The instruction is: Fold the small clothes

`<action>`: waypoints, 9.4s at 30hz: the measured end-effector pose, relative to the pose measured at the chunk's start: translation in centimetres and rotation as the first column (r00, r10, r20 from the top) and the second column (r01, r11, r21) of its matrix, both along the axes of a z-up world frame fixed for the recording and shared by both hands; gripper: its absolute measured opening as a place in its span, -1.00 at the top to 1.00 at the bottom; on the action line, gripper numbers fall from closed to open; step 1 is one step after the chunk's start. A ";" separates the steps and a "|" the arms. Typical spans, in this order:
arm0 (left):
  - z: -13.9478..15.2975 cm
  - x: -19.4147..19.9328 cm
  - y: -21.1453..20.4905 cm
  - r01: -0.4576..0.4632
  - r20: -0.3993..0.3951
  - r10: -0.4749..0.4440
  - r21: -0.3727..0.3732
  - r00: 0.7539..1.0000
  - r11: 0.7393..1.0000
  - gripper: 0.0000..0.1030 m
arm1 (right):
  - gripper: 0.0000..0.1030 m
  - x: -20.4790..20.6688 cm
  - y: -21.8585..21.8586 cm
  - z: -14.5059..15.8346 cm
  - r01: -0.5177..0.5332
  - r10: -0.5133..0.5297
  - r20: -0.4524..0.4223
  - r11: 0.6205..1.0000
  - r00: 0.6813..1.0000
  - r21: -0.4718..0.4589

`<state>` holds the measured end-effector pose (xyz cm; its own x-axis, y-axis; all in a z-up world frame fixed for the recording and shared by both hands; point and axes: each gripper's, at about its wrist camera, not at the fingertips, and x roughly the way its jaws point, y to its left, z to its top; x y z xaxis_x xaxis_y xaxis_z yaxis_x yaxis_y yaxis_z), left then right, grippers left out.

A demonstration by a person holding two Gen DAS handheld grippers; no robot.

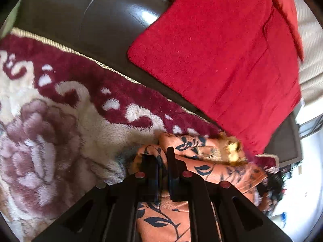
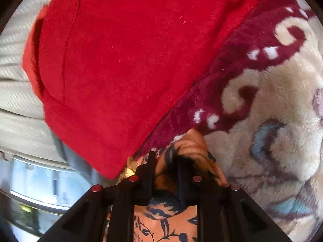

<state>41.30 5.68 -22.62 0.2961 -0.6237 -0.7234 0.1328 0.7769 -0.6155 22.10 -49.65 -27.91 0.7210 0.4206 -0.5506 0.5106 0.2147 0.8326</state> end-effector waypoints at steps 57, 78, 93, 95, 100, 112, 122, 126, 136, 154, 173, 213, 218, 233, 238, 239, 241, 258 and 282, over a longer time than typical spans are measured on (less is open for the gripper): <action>-0.1 -25.6 1.9 -0.182 -0.079 0.199 0.186 0.977 0.966 0.32 | 0.44 -25.2 12.6 8.5 -0.143 0.117 -0.096 0.934 0.988 -0.326; 4.5 -23.9 -8.4 0.162 0.128 -0.219 0.355 0.967 0.921 0.02 | 0.28 -25.0 15.6 18.9 -0.189 0.253 0.002 0.727 0.968 -0.660; 1.0 -19.4 -12.4 0.180 0.136 -0.258 0.421 0.957 0.889 0.01 | 0.28 -13.3 22.4 10.3 -0.558 0.570 -0.166 0.630 0.805 -0.540; 0.9 -18.4 -13.0 0.181 0.141 -0.262 0.422 0.955 0.888 0.01 | 0.28 -11.1 22.5 9.6 -0.560 0.575 -0.167 0.622 0.801 -0.547; 2.5 -14.8 -14.1 0.131 0.201 -0.226 0.399 0.953 0.908 0.01 | 0.35 -6.5 20.2 9.3 -0.458 0.490 -0.123 0.658 0.863 -0.597; 4.5 -18.0 -10.7 0.023 0.316 -0.167 0.413 0.934 0.911 -0.03 | 0.37 -12.3 14.7 12.8 -0.186 0.274 0.041 0.746 0.961 -0.640; 1.2 -21.9 -5.9 -0.045 0.222 -0.087 0.528 0.971 0.848 -0.04 | 0.35 -16.6 15.9 7.2 -0.378 0.309 -0.217 0.782 0.926 -0.495; 2.7 -23.2 -4.4 -0.095 0.288 -0.058 0.490 0.956 0.866 -0.04 | 0.35 -17.7 16.0 9.3 -0.317 0.279 -0.153 0.785 0.948 -0.532; 0.2 -24.1 -1.3 -0.156 0.270 0.019 0.496 0.963 0.854 -0.34 | 0.28 -17.8 15.3 7.8 -0.295 0.232 -0.186 0.811 0.955 -0.505; 2.2 -28.3 -1.0 -0.244 0.308 0.088 0.516 0.947 0.821 -0.64 | 0.27 -18.3 18.8 8.8 -0.295 0.317 -0.020 0.858 0.948 -0.421; 3.4 -28.1 2.2 -0.343 0.288 0.225 0.476 0.931 0.810 -0.64 | -0.19 -23.6 10.8 8.9 -0.112 0.127 0.040 0.958 0.991 -0.265; 8.2 -32.0 -1.1 -0.195 0.340 0.002 0.535 0.940 0.822 -0.66 | 0.62 -14.7 21.5 21.5 -0.255 0.339 0.130 0.867 0.932 -0.428; 9.6 -32.1 3.8 -0.262 0.364 0.070 0.511 0.929 0.819 -0.66 | 0.64 -10.1 28.6 23.9 -0.346 0.443 0.147 0.834 0.884 -0.430; 8.6 -32.4 9.1 -0.268 0.335 0.130 0.407 0.933 0.873 -0.66 | 0.86 -5.4 41.9 17.4 -0.527 0.565 0.170 0.820 0.807 -0.224; 7.4 -31.0 4.5 -0.183 0.294 0.069 0.381 0.953 0.907 -0.66 | 0.86 -7.5 34.6 18.2 -0.405 0.460 0.117 0.856 0.880 -0.320; 7.1 -30.8 3.9 -0.170 0.286 0.062 0.370 0.956 0.913 -0.66 | 0.85 -8.0 33.4 18.0 -0.388 0.441 0.103 0.862 0.891 -0.327; 6.1 -29.8 2.1 -0.121 0.250 0.036 0.334 0.967 0.935 -0.66 | 0.85 -9.2 31.3 17.2 -0.358 0.404 0.067 0.867 0.912 -0.345; 2.5 -26.5 -6.9 0.065 0.187 -0.130 0.317 0.974 0.946 0.10 | -0.67 -13.7 24.2 8.7 -0.258 0.274 0.109 0.956 0.956 -0.138; 7.4 -27.7 -2.9 -0.018 0.334 -0.047 0.187 0.942 0.982 0.50 | -0.09 -11.2 28.3 9.1 -0.349 0.387 0.184 0.914 0.903 -0.208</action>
<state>13.59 2.74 -15.24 0.5331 -0.4945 -0.6865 0.3183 0.8690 -0.3788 10.95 -21.39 -18.83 0.6419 0.5951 -0.4836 0.1789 0.4970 0.8491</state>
